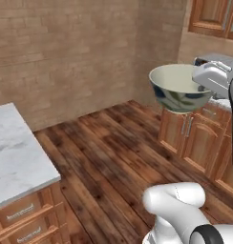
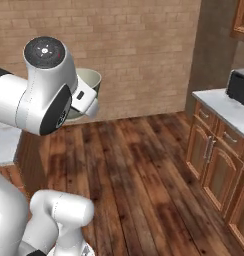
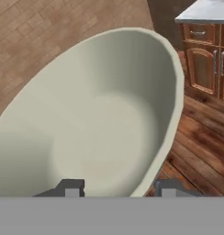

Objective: Pick up the bowls from the cabinet and place each bowl in front of a stool on the dining counter.

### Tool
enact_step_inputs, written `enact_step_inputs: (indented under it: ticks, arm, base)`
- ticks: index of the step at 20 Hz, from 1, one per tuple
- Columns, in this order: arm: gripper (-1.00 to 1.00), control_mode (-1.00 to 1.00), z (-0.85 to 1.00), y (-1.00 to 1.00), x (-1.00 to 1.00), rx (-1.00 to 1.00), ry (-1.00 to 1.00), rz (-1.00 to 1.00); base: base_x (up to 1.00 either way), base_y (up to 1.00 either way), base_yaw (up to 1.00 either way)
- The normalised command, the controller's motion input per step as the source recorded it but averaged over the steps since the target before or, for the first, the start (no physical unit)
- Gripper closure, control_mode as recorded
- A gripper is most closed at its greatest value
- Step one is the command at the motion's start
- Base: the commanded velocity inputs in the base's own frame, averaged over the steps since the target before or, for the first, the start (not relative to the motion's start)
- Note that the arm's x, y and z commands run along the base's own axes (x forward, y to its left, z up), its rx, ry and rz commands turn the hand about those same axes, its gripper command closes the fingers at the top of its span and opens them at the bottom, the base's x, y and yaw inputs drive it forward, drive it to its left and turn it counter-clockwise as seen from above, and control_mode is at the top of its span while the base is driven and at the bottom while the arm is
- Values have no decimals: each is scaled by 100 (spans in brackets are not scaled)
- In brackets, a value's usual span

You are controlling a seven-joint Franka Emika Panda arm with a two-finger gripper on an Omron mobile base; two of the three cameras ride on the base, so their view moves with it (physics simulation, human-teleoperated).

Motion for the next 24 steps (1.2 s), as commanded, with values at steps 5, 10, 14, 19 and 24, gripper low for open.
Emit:
enact_step_inputs:
  ticks: [5, 10, 14, 19, 24]
  arm:
    - [100, 100, 0, 0, 0, 0, 0, 0]
    - [100, 100, 0, 0, 0, 0, 0, 0]
    - [100, 100, 0, 0, 0, 0, 0, 0]
    - [100, 100, 0, 0, 0, 0, 0, 0]
    - [100, 100, 0, 0, 0, 0, 0, 0]
  base:
    - [27, 0, 58]
    - [46, -11, 40]
    - [68, -51, 26]
    - [82, -74, 20]
    - [98, -59, 15]
